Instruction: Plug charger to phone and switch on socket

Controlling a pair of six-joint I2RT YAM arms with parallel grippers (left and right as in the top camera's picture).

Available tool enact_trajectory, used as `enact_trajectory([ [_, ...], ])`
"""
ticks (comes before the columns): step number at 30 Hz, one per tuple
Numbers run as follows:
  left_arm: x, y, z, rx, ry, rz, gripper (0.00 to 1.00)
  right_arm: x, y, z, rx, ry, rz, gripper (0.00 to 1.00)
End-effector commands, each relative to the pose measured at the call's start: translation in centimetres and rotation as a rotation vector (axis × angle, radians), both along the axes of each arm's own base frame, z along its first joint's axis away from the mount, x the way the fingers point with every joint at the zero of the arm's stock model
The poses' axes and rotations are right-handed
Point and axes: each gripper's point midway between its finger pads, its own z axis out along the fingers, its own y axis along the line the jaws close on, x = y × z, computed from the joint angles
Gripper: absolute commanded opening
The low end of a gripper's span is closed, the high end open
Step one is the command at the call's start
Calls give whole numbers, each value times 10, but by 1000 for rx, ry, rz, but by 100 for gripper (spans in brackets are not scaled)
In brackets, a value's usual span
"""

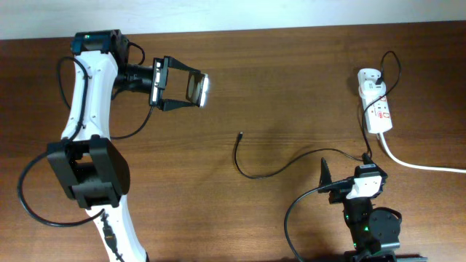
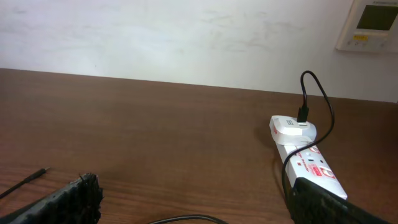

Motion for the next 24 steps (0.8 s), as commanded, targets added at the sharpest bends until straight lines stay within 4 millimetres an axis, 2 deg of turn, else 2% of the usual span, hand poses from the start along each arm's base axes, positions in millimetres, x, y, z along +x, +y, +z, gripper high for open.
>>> enact_trajectory([
  [1,4,0,9,-25,-16,10,13,0,3,-3,4,3,13,99],
  [14,3,1,6,-6,-16,7,16,0,3,-3,4,3,13,99],
  [24,-1,13,-20,162,-11,-21,22,-1,7,-2,29,2,38,99],
])
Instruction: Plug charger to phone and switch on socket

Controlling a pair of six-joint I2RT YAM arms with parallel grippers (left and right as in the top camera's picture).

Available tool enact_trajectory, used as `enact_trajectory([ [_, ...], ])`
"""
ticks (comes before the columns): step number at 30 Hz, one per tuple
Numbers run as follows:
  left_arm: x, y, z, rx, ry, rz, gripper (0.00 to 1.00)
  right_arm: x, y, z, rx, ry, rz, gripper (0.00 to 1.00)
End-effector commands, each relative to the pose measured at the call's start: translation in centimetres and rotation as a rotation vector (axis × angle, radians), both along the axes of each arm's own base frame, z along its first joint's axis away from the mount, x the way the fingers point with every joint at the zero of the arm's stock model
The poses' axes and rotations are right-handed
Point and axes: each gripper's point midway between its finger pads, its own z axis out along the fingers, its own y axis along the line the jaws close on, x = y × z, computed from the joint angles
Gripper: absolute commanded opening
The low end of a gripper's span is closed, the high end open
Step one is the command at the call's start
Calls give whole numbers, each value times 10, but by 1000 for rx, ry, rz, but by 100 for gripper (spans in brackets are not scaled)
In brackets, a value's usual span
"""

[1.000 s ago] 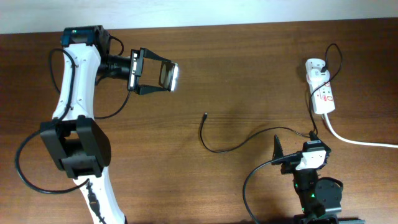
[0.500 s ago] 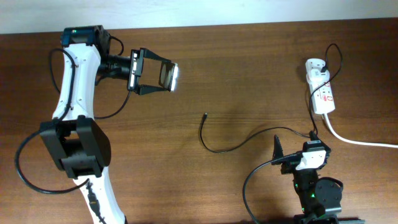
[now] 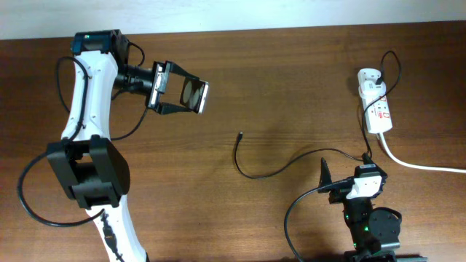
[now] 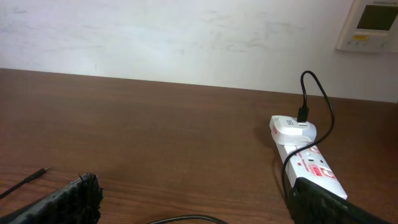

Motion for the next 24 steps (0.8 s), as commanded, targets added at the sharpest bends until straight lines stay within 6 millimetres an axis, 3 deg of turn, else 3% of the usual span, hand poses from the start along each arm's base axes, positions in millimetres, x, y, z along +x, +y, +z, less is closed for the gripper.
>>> enact_trajectory([
  [1,2,5,-3,51,-17,-3,22,0,7,-2,84,6,30,99],
  [4,0,11,-12,118,-15,-14,22,-1,12,-1,221,16,47,99],
  [11,-1,18,-22,187,-13,-26,23,-6,35,2,237,23,186,99],
  [16,-1,20,-24,201,-15,-28,22,-12,52,3,379,75,274,99],
  [24,-2,31,-37,301,-20,-42,21,-25,61,29,403,126,323,99],
])
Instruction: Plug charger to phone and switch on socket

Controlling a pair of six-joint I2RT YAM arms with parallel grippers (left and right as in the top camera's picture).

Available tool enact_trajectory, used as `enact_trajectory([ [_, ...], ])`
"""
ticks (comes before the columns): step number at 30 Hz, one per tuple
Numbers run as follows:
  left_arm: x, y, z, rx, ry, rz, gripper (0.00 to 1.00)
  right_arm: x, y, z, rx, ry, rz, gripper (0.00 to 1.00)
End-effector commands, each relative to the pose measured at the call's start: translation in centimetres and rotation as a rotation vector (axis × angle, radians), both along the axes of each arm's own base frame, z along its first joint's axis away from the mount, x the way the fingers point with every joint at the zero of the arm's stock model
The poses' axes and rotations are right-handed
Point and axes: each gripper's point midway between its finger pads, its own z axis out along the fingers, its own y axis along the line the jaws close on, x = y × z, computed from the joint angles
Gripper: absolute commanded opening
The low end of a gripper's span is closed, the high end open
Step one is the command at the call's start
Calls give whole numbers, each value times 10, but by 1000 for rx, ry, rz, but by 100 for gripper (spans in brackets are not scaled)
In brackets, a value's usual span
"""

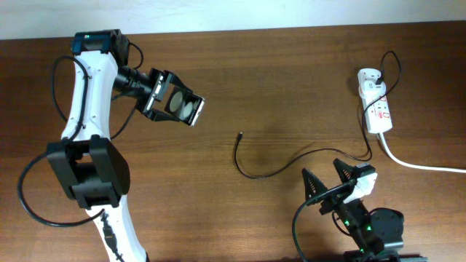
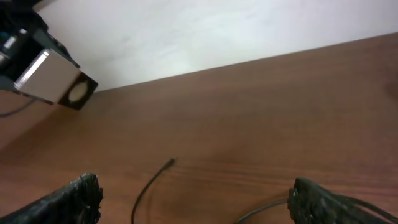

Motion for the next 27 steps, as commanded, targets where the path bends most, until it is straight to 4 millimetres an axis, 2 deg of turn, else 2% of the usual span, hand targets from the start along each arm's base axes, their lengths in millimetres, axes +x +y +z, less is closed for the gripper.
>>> enact_trajectory([
  [1,6,7,-2,53,-32,-2,22,-8,7,24,16,1,42,99],
  [7,13,24,-17,182,-73,-17,28,0,19,17,23,161,109,99],
  [9,14,26,-19,195,-78,-19,28,8,24,22,30,222,140,99],
  [12,15,26,-19,195,-83,-18,30,24,34,38,47,354,190,99],
  [15,15,26,-19,195,-83,-18,31,30,51,55,42,467,316,99],
  [17,15,26,-19,195,-83,-18,31,38,61,76,84,593,379,99],
  [19,15,26,-19,195,-83,-18,30,52,67,96,103,601,414,99],
  [21,15,26,-19,195,-83,-18,29,75,68,103,104,562,410,99],
  [24,15,25,-19,194,-83,-20,26,83,69,93,114,596,410,99],
  [27,13,15,-19,194,-85,-42,34,89,69,78,127,653,404,100],
])
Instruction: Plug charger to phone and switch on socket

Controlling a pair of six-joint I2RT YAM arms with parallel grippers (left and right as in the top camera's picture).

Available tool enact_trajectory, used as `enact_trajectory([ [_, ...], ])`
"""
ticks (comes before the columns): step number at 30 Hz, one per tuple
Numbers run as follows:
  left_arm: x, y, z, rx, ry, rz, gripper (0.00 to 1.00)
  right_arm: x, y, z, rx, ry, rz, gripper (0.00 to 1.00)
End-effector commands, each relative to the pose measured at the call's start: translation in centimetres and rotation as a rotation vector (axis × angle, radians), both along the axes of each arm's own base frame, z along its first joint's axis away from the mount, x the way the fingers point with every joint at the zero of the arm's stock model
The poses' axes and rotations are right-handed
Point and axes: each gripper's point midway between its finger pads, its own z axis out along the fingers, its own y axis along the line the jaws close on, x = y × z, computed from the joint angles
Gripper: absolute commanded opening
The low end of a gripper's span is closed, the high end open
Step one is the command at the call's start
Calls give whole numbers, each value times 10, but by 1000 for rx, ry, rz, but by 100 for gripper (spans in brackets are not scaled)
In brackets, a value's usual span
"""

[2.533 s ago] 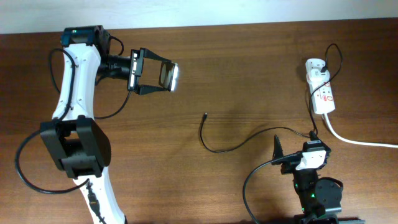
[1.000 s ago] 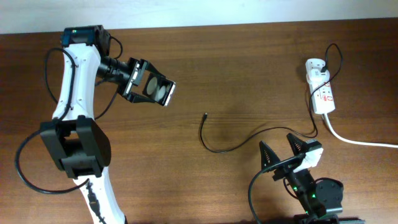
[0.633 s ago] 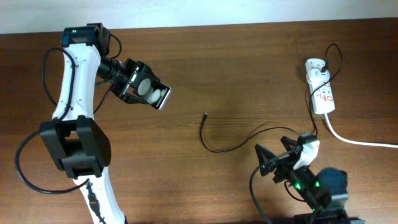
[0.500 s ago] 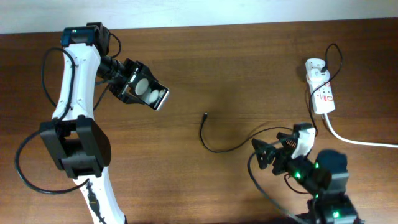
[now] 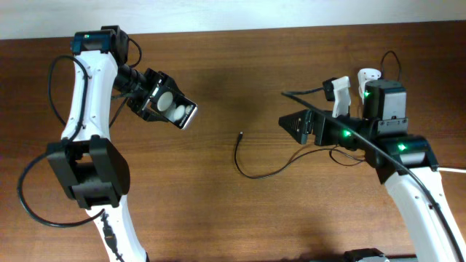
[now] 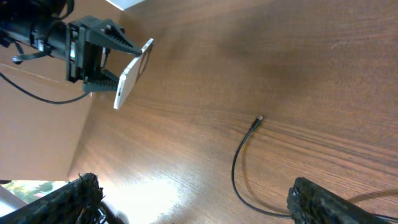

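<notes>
At the back left my left gripper is shut on the phone, holding it tilted above the table; the right wrist view shows the phone edge-on. The black charger cable curves across the middle, its free plug tip lying on the wood, also seen as the plug tip. My right gripper hangs open and empty to the right of that tip, its fingers wide apart. The white charger sits at the back right; the socket strip below it is mostly hidden by my right arm.
The brown wooden table ends at a pale wall along the back. My right arm stretches over the right side. The left arm's base stands at the left.
My right arm stood low at the front right edge; now it is raised over the right middle, gripper pointing left at the cable tip. The left gripper has tilted the phone further and shifted it slightly.
At first my right arm rested at the front right, facing the socket strip, while the left gripper held the phone at the back left. The phone was then turned a little. The right wrist then faced the cable tip, and now hangs above the table near it.
</notes>
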Motion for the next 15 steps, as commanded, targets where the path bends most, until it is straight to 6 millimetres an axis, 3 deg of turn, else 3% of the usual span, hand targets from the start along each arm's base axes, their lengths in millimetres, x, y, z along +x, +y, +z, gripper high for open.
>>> enact_trajectory([
  [1,1,-14,5,-12,-17,-23,34,4,5,-7,24,48,11,95],
  [3,2,-22,5,-12,-29,-39,31,7,8,-16,33,99,-1,89],
  [7,1,-43,5,-8,-10,-32,30,11,44,-32,33,126,76,77],
  [9,-1,-51,5,-7,0,-38,28,18,54,-46,-1,187,-14,76],
  [15,-10,-74,5,-1,65,-4,28,33,95,-37,25,153,-161,75],
])
